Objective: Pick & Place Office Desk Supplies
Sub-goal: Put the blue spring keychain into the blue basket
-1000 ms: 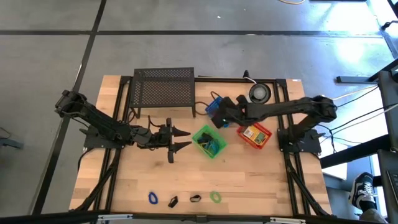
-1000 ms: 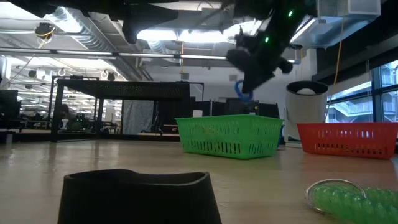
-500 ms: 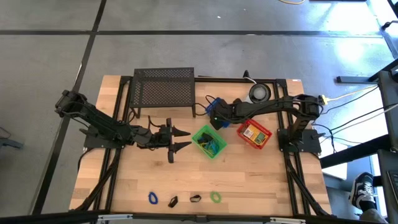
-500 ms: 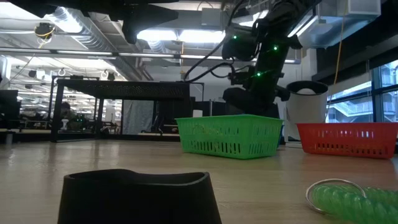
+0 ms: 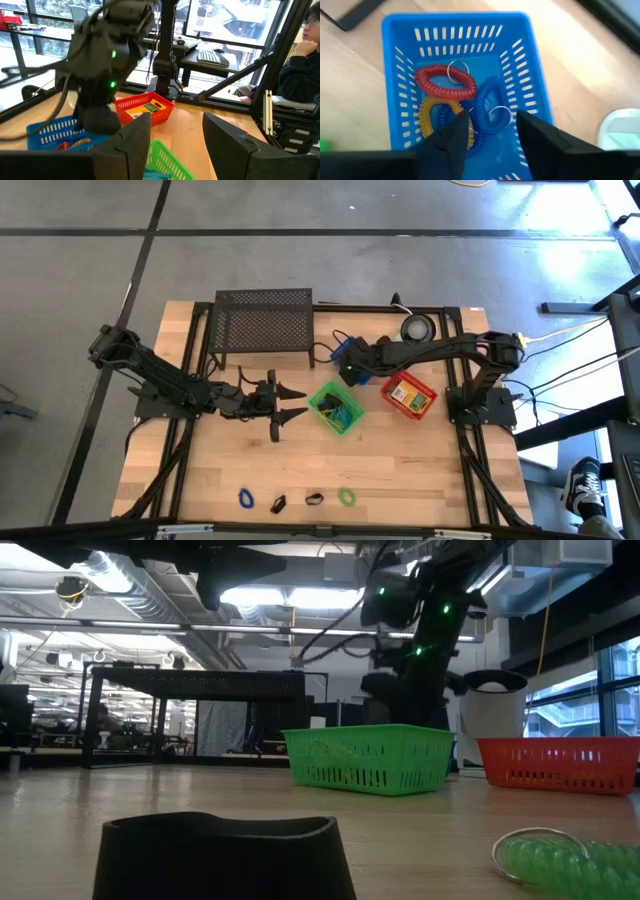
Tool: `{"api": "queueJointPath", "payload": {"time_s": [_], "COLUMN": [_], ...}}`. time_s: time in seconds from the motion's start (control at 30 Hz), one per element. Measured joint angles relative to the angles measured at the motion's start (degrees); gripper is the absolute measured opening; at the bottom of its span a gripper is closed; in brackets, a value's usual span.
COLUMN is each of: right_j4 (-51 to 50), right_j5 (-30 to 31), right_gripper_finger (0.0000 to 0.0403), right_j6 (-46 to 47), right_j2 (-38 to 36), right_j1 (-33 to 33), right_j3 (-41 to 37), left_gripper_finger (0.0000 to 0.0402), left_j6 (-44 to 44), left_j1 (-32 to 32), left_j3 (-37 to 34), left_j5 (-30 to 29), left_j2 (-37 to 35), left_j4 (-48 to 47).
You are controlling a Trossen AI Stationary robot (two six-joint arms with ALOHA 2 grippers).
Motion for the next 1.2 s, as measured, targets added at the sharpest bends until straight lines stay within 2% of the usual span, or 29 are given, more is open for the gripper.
{"api": "queueJointPath", "payload": {"time_s": [0.1,0.27,0.4,0.47,0.6,0.77,0.83,0.93,1.03,1.2], "right_j4": [-2.01,-3.06,-2.79,-3.03,-2.34,-1.99,-2.01,-2.0,-1.99,-1.98], "right_j5": [-0.36,-6.4,-8.06,-6.49,-0.6,8.39,11.46,14.67,16.0,16.76], "right_gripper_finger": [0.0186,0.0189,0.0178,0.0172,0.0161,0.0152,0.0149,0.0148,0.0148,0.0147], "right_j6": [-0.3,2.8,3.39,3.39,3.54,7.21,7.73,9.15,10.38,12.97], "right_j2": [-3.7,-11.27,-15.05,-15.68,-15.62,-14.36,-13.73,-12.79,-11.94,-10.74], "right_j1": [0.32,2.59,8.54,12.77,21.25,29.96,32.43,34.92,36.39,37.4], "right_j3": [0.02,0.08,0.09,0.09,0.09,0.07,0.07,0.07,0.07,0.07], "left_gripper_finger": [0.0175,0.0174,0.0173,0.0174,0.0175,0.017,0.0164,0.0155,0.0145,0.0139], "left_j6": [0.0,-0.01,-2.88,-5.78,-11.01,-22.79,-27.39,-31.66,-32.68,-33.59], "left_j1": [0.0,0.0,-0.53,-1.81,-6.03,-12.73,-15.83,-20.39,-24.08,-26.49], "left_j3": [0.0,0.0,0.0,0.0,0.0,0.0,0.0,0.0,0.0,0.0], "left_j5": [0.02,0.82,10.02,15.9,22.68,32.78,34.72,33.14,28.18,22.56], "left_j2": [0.0,-0.01,-0.02,-0.01,0.0,0.0,-0.02,-0.02,0.01,2.16], "left_j4": [-0.15,-4.62,-13.77,-20.11,-28.91,-32.83,-32.97,-33.45,-36.78,-38.2]}}
